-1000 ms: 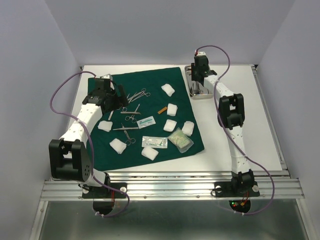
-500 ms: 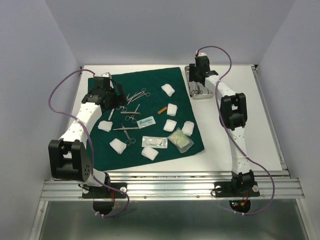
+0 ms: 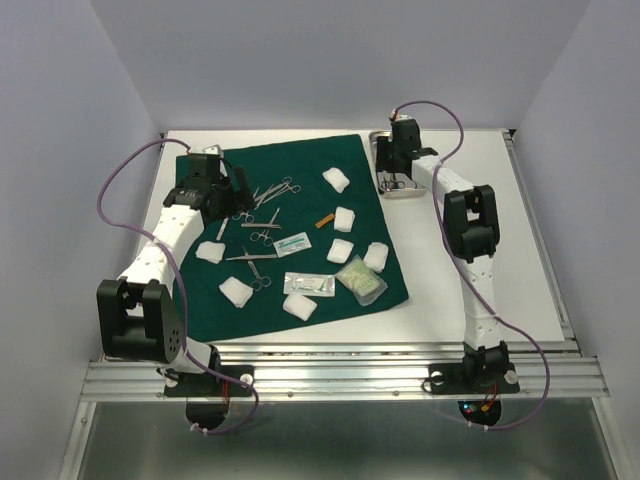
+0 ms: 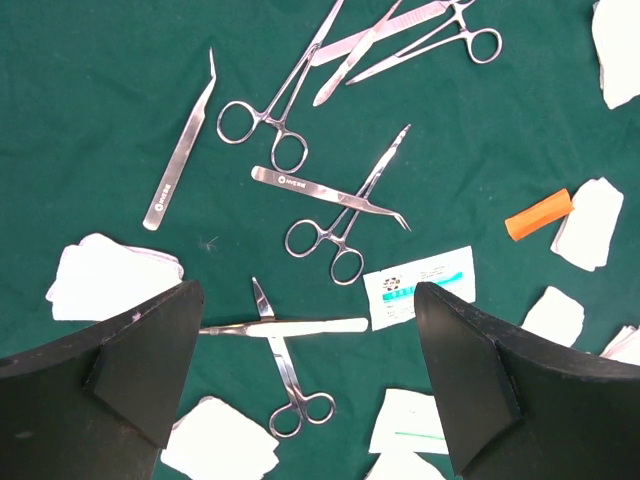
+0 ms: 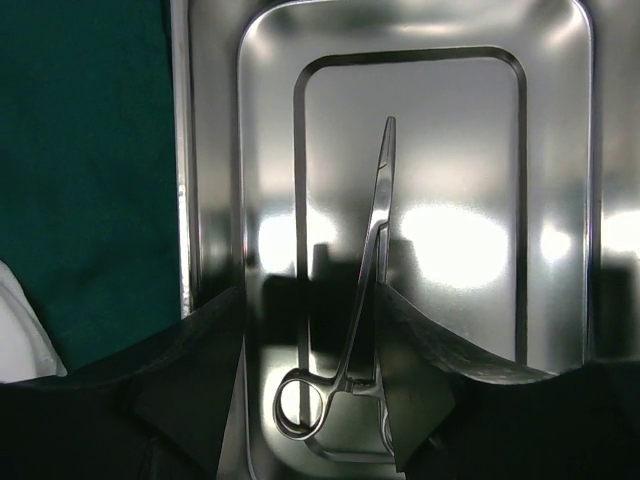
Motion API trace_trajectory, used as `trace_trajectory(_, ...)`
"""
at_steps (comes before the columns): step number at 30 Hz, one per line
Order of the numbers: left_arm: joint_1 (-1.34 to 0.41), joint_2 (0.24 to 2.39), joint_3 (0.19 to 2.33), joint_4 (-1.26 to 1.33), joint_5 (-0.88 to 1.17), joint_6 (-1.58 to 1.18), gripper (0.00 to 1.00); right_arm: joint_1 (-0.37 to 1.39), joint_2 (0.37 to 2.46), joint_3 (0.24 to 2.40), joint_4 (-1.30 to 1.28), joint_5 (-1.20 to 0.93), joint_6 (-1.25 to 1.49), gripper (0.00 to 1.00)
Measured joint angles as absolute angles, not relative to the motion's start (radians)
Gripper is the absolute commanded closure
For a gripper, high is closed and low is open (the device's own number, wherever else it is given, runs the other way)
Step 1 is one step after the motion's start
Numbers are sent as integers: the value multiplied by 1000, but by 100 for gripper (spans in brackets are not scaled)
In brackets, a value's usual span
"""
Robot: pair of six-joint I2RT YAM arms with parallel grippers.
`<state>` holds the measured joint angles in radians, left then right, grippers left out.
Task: Prepare the surgical pack
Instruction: Adjust the container at the center of the board.
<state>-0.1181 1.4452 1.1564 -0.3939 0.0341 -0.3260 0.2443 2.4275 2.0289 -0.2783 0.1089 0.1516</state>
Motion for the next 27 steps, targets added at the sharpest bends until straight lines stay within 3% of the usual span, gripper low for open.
trace_trajectory(17, -118, 1445, 1156, -394, 43, -325, 1, 267, 2381, 1977, -261, 169, 200, 48)
trace_trajectory(22, -118, 1445, 1156, -394, 39, -315, 1, 269, 2328, 1965, -259, 203, 214, 45)
trace_trajectory(27, -118, 1445, 1156, -393, 27, -315, 1, 270, 2292, 1965, -245, 200, 218, 36)
